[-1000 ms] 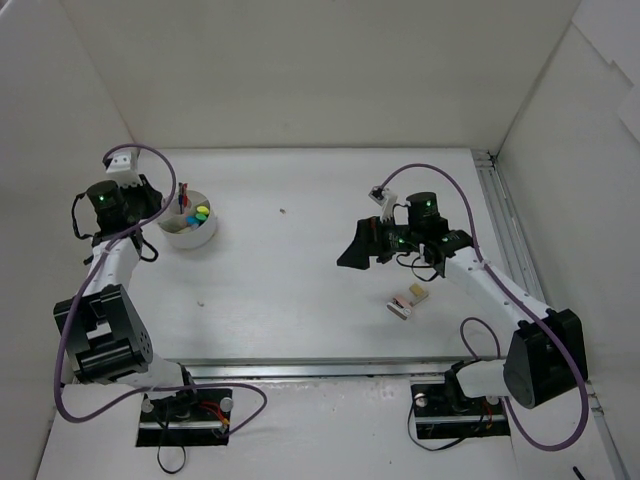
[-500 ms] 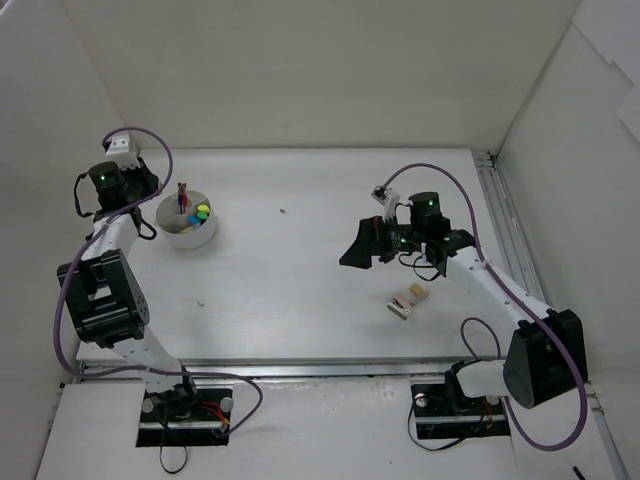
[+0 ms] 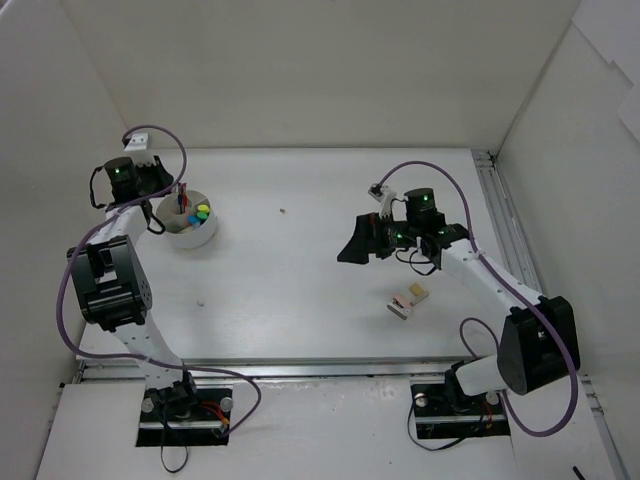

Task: Sort the stationery into containers
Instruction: Place the stationery in the storage box.

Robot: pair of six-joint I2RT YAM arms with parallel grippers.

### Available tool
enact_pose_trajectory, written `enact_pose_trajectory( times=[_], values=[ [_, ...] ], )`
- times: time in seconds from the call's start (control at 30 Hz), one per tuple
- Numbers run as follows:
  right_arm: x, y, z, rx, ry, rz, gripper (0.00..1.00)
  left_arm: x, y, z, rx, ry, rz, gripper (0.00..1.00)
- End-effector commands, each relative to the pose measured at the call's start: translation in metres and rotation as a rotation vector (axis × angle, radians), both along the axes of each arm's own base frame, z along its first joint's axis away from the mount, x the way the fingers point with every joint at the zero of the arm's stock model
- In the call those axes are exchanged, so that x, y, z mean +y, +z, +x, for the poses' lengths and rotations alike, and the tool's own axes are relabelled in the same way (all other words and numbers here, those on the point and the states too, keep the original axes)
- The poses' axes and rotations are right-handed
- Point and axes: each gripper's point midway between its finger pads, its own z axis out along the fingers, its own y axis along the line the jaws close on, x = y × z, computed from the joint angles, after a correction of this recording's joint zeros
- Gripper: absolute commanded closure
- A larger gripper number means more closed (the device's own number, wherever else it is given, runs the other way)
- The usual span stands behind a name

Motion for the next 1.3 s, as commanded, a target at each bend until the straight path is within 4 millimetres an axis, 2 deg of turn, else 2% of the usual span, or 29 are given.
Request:
enact_pose_trajectory(
  times=[0.0, 0.2, 0.3, 0.33, 0.43, 0.47, 0.5, 0.53, 0.6, 0.8, 1.0, 1.1, 1.13, 1.17, 1.27],
  values=[
    [0.005, 0.025, 0.012, -0.068, 0.017, 0.045, 0.02, 0.013, 0.021, 0.013, -0.06, 0.027, 0.054, 1.0],
    [0.005, 0.024, 0.011, -0.062, 0.013, 0.045, 0.02, 0.01, 0.0, 0.015, 0.001, 0.026, 0.047, 1.0],
    [0.005, 0.023, 0.01, -0.06, 0.012, 0.043, 0.02, 0.009, -0.003, 0.007, 0.01, 0.029, 0.045, 1.0],
    [0.005, 0.023, 0.01, -0.06, 0.012, 0.043, 0.02, 0.008, 0.002, 0.004, 0.003, 0.032, 0.05, 1.0],
    [0.005, 0.023, 0.009, -0.057, 0.015, 0.046, 0.02, 0.007, -0.004, -0.007, 0.024, 0.042, 0.045, 1.0],
    [0.005, 0.025, 0.008, -0.063, 0.018, 0.049, 0.02, 0.006, 0.005, -0.01, 0.0, 0.045, 0.051, 1.0],
    [0.005, 0.024, 0.007, -0.059, 0.022, 0.05, 0.02, 0.004, -0.003, -0.017, 0.017, 0.046, 0.047, 1.0],
    [0.005, 0.025, 0.007, -0.062, 0.022, 0.051, 0.02, 0.003, 0.004, -0.02, -0.002, 0.047, 0.049, 1.0],
    [0.005, 0.026, 0.006, -0.061, 0.026, 0.056, 0.02, 0.002, 0.0, -0.026, 0.007, 0.051, 0.05, 1.0],
    [0.003, 0.026, 0.001, -0.07, 0.025, 0.053, 0.02, 0.002, 0.001, -0.033, 0.008, 0.056, 0.053, 1.0],
    [0.002, 0.027, -0.002, -0.079, 0.019, 0.052, 0.02, 0.0, -0.01, -0.034, 0.033, 0.056, 0.03, 1.0],
    [0.001, 0.028, -0.002, -0.084, 0.019, 0.051, 0.02, -0.002, -0.008, -0.042, 0.028, 0.065, 0.027, 1.0],
    [0.001, 0.029, -0.001, -0.087, 0.019, 0.053, 0.02, -0.002, 0.001, -0.044, 0.008, 0.07, 0.031, 1.0],
    [0.001, 0.03, -0.002, -0.087, 0.022, 0.055, 0.02, -0.002, -0.001, -0.049, 0.012, 0.076, 0.032, 1.0],
    [0.002, 0.03, -0.002, -0.086, 0.026, 0.056, 0.02, -0.001, 0.01, -0.057, -0.006, 0.094, 0.048, 1.0]
  ],
)
